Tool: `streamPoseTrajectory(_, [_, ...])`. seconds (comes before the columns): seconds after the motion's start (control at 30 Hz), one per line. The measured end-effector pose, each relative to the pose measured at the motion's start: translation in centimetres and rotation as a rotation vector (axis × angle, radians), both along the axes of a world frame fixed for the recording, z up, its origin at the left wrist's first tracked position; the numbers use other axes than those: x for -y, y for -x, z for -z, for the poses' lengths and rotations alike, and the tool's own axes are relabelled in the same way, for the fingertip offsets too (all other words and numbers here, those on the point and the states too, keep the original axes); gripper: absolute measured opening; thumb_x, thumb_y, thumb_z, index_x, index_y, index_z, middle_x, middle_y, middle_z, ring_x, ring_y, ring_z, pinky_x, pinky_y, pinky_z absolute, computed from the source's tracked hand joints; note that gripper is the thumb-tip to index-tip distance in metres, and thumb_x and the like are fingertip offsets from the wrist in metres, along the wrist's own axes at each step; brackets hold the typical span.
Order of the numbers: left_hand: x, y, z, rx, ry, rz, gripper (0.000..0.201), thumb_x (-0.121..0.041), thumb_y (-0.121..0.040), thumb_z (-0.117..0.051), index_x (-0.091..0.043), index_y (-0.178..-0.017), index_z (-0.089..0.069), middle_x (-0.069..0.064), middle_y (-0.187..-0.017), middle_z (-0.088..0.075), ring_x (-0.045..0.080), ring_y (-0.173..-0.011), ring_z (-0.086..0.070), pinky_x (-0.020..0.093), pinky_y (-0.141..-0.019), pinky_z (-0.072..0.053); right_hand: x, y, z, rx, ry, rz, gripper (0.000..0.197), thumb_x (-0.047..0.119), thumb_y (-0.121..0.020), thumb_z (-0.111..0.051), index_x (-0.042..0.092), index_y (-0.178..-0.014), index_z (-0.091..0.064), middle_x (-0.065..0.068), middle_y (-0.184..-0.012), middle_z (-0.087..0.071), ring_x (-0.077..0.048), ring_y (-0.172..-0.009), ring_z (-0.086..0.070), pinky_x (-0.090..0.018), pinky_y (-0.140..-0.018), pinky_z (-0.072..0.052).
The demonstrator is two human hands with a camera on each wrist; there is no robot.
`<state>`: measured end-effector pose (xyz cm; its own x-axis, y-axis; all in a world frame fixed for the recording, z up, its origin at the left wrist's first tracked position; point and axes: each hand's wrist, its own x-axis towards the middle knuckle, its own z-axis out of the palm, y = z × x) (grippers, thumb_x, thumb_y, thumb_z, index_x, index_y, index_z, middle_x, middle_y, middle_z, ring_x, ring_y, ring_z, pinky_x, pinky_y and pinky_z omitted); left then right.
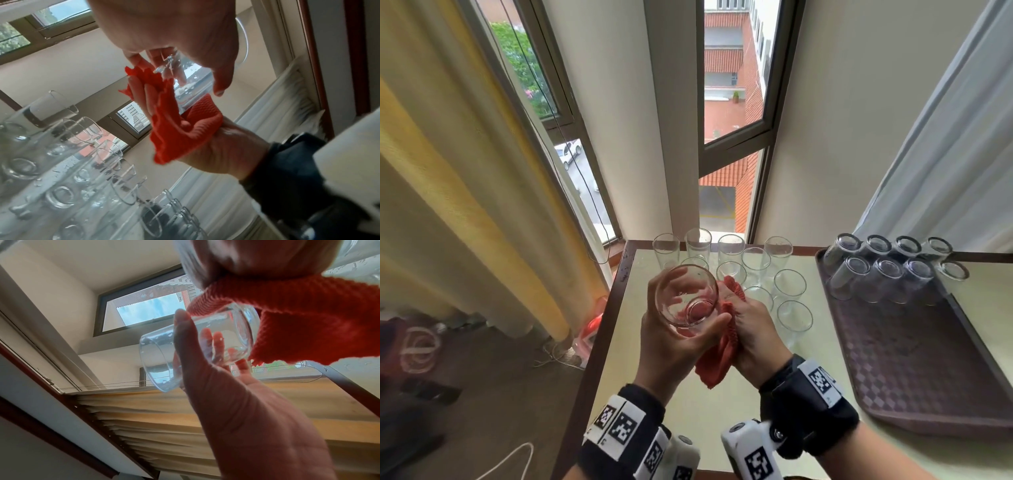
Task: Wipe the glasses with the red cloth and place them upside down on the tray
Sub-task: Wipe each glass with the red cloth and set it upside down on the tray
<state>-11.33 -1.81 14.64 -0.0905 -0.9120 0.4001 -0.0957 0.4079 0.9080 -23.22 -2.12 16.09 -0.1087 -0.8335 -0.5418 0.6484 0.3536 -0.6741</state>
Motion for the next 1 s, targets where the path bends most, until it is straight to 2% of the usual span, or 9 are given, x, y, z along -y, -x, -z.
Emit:
streamPoseTrajectory(0.17, [0.6,-1.1,1.3,0.026,-0.069,-0.018,0.088,-0.065,-0.064,-0.081,-0.028,-0.132,-0.04,0.001,-0.104,-0.065,0.016,-0.098,-0.067,0.032,-0.087,-0.056,-0.2,0.9,0.5,-0.045,-0.074,0.028,0.028,0.023,-0.1,-0.056,-0.005,-0.099,-0.06,-0.018,-0.064,-0.063,-0.028,-0.048,-0.06,-0.034,-0.042,-0.052])
streamPoseTrajectory(0.33, [1.1,-2.5,0.8,-0.028,-0.315,0.162,0.074,-0.041,-0.067,-0.088,-0.047,-0.117,-0.033,0.024,-0.108,-0.058,0.023,-0.089,-0.071,0.024,-0.077,-0.056,-0.4,2.7,0.4,-0.18,0.092,0.007,0.03,0.025,-0.1,-0.05,-0.001,-0.107,-0.062,-0.029,-0.092,-0.07,-0.036,-0.07,-0.066,-0.044,-0.06,-0.055])
streamPoseTrajectory(0.43, [1.4,-2.7,0.9,0.151,-0.338,0.241,0.077,-0.042,-0.069,-0.088,-0.029,-0.115,-0.028,0.011,-0.095,-0.064,0.02,-0.081,-0.071,0.031,-0.072,-0.059,-0.5,3.1,-0.5,-0.162,0.201,-0.012,0.032,0.027,-0.099,-0.047,0.002,-0.113,-0.061,-0.03,-0.105,-0.069,-0.042,-0.081,-0.067,-0.052,-0.07,-0.055])
streamPoseTrajectory(0.53, [1.2,-3.1,0.6,0.384,-0.312,0.275,0.077,-0.063,-0.058,-0.081,-0.039,-0.114,-0.034,0.002,-0.092,-0.066,0.02,-0.076,-0.07,0.036,-0.072,-0.062,-0.6,3.3,-0.9,-0.121,0.29,-0.037,0.043,0.031,-0.089,-0.049,0.002,-0.12,-0.058,-0.03,-0.117,-0.065,-0.045,-0.096,-0.065,-0.06,-0.083,-0.049])
streamPoseTrajectory(0.67, [0.8,-2.9,-0.5,0.593,-0.218,0.296,0.071,-0.066,-0.057,-0.08,-0.049,-0.113,-0.04,-0.01,-0.084,-0.066,0.007,-0.066,-0.065,0.029,-0.065,-0.059,-0.9,3.6,-0.8,-0.215,0.384,-0.172,0.051,0.037,-0.089,-0.044,0.009,-0.131,-0.056,-0.016,-0.125,-0.067,-0.034,-0.111,-0.065,-0.043,-0.094,-0.052])
streamPoseTrajectory(0.77, [0.4,-1.8,-1.5,0.681,-0.057,0.288,0.072,-0.065,-0.058,-0.08,-0.046,-0.118,-0.047,-0.025,-0.078,-0.058,-0.006,-0.064,-0.058,0.008,-0.06,-0.043,-0.9,3.1,-0.4,-0.371,0.443,-0.337,0.055,0.043,-0.091,-0.04,0.017,-0.137,-0.053,-0.002,-0.125,-0.068,-0.014,-0.101,-0.067,-0.024,-0.079,-0.05])
streamPoseTrajectory(0.87, [0.5,-1.6,-2.4,0.6,-0.031,0.254,0.066,-0.048,-0.061,-0.088,-0.038,-0.116,-0.053,-0.025,-0.076,-0.058,-0.008,-0.063,-0.059,0.004,-0.059,-0.04,-1.0,2.6,-0.4,-0.423,0.462,-0.394,0.055,0.049,-0.088,-0.048,0.019,-0.133,-0.056,-0.015,-0.096,-0.063,-0.022,-0.076,-0.059,-0.035,-0.07,-0.049])
streamPoseTrajectory(0.93, [1.2,-2.2,-2.5,0.506,-0.093,0.221,0.066,-0.045,-0.06,-0.089,-0.032,-0.116,-0.055,-0.013,-0.074,-0.064,-0.001,-0.057,-0.059,0.01,-0.056,-0.043,-1.3,2.4,-0.4,-0.488,0.484,-0.439,0.047,0.047,-0.088,-0.05,0.021,-0.126,-0.057,-0.017,-0.101,-0.064,-0.03,-0.09,-0.063,-0.043,-0.082,-0.051])
streamPoseTrajectory(1.0, [1.3,-2.5,-2.4,0.495,-0.106,0.194,0.07,-0.048,-0.06,-0.09,-0.029,-0.119,-0.056,-0.008,-0.074,-0.066,0.002,-0.054,-0.059,0.013,-0.054,-0.044,-1.4,2.2,-0.7,-0.524,0.524,-0.456,0.035,0.04,-0.088,-0.046,0.03,-0.119,-0.058,0.012,-0.097,-0.068,0.0,-0.093,-0.065,-0.019,-0.083,-0.049])
